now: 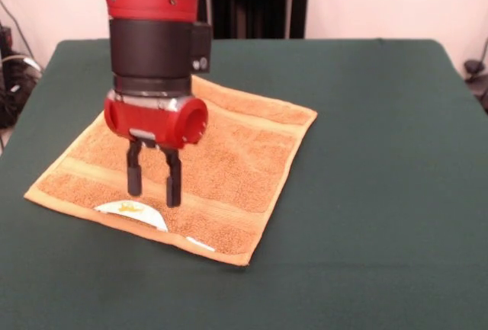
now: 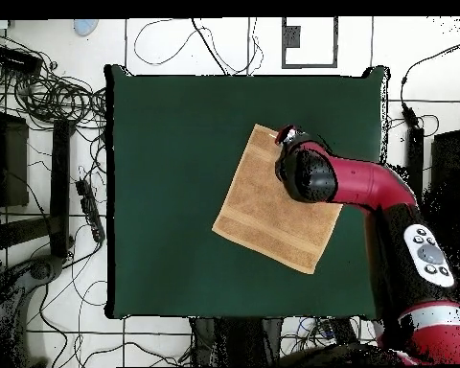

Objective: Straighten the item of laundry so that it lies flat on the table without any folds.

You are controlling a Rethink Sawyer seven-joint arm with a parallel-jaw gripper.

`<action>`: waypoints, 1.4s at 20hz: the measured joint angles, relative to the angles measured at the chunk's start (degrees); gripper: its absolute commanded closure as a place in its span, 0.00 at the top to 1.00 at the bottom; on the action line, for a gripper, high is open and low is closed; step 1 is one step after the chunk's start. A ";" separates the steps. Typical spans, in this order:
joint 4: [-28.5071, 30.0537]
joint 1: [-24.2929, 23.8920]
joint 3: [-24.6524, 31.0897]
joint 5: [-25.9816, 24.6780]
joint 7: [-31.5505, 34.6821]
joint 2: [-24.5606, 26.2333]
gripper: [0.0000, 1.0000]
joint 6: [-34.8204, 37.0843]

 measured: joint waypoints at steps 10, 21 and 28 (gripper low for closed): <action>11.67 -11.10 3.53 0.01 0.00 -10.75 1.00 0.00; 19.57 -21.24 5.09 0.00 0.00 -16.10 1.00 0.00; 23.27 -22.48 5.24 0.01 0.00 -17.46 1.00 -0.01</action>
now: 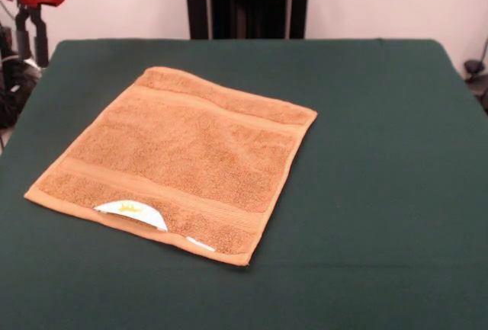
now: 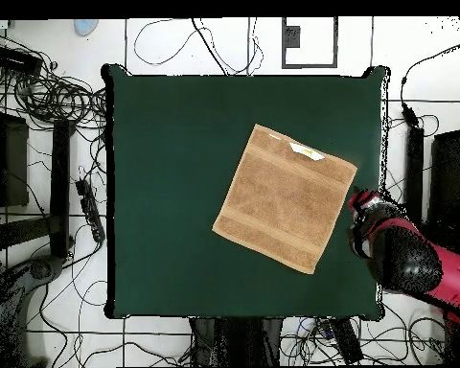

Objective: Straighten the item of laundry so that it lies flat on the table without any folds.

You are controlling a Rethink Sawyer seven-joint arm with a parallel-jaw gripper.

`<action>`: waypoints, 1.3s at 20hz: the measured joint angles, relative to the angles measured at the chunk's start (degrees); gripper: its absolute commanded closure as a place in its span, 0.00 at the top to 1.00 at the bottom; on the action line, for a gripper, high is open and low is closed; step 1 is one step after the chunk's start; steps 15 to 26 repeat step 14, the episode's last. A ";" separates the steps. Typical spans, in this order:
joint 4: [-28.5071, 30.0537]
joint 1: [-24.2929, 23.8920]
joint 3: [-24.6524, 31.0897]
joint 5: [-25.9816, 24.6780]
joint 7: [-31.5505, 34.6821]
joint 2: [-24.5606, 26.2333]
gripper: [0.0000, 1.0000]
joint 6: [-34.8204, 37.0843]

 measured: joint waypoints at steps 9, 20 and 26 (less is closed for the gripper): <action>4.97 0.01 0.04 0.01 0.00 -5.10 1.00 0.00; 5.72 0.01 0.04 0.00 0.00 -7.16 1.00 0.00; 5.72 0.01 0.04 0.00 0.00 -7.16 1.00 0.00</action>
